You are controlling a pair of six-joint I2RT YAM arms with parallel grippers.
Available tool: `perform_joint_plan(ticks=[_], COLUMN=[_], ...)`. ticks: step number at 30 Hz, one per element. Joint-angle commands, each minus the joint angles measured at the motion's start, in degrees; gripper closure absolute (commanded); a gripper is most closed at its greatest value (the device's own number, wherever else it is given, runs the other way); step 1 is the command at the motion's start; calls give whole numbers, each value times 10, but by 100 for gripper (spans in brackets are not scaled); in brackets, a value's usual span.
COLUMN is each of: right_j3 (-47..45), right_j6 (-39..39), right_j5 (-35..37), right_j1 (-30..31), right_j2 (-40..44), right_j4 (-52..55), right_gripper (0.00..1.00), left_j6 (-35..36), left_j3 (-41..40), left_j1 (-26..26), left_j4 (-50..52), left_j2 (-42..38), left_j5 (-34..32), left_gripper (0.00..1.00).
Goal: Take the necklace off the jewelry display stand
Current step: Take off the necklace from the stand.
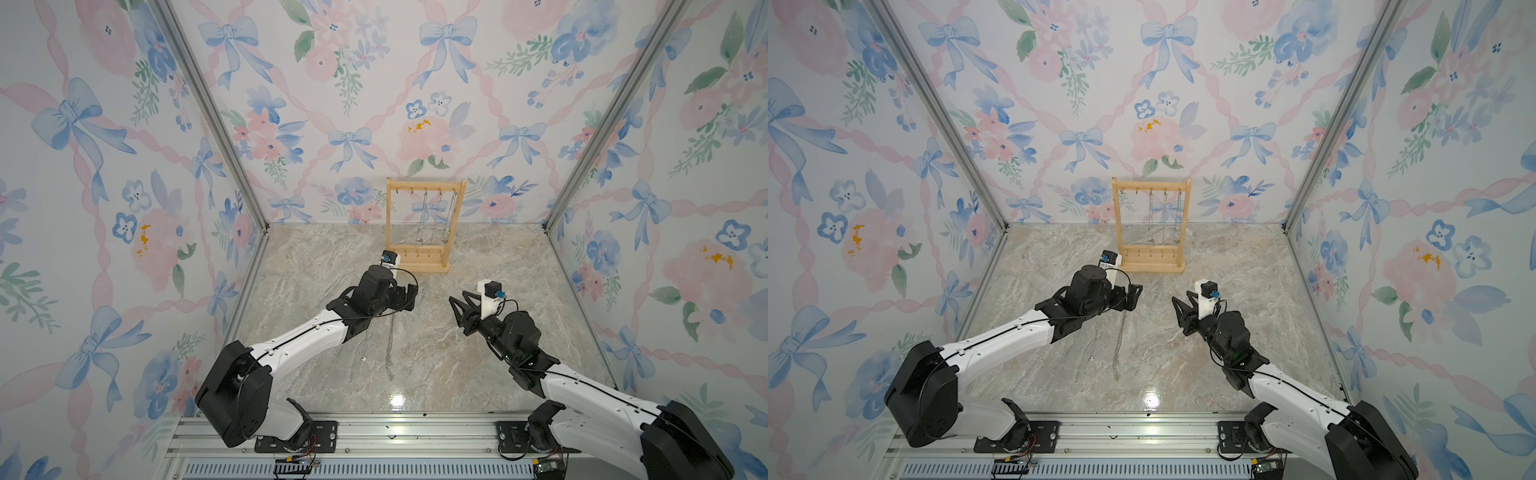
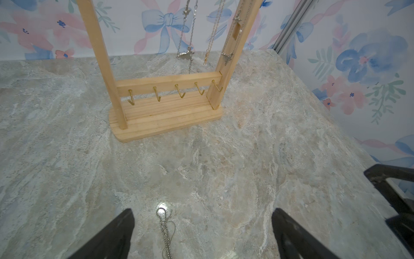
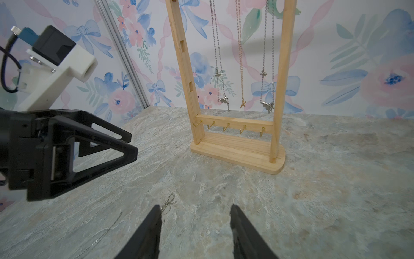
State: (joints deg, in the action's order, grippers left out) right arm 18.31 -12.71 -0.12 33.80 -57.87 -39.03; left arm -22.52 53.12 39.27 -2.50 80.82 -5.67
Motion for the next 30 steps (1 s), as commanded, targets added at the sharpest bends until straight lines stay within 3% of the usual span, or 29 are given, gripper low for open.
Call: perform_joint_plan(ticks=[1, 10, 13, 18, 22, 30], right_j3=[1, 22, 56, 168, 307, 527], right_j6=[11, 0, -17, -39, -42, -63], right_j5=[-29, -63, -80, -63, -75, -88], right_j1=[-2, -10, -14, -18, -32, -54], right_j2=[22, 17, 10, -23, -81, -218], right_j4=[6, 29, 66, 174, 285, 385], right_gripper=[50, 52, 52, 54, 57, 62], left_j6=[-12, 4, -6, -13, -15, -46], left_j3=[-18, -39, -37, -37, -38, -34], left_j1=[-14, -18, -30, -49, -70, -110], left_j4=[-12, -12, -13, -13, -14, -15], left_j2=[-3, -76, -85, -100, -101, -83], left_j5=[26, -16, -3, 6, 12, 66], left_gripper=[2, 2, 2, 2, 2, 2])
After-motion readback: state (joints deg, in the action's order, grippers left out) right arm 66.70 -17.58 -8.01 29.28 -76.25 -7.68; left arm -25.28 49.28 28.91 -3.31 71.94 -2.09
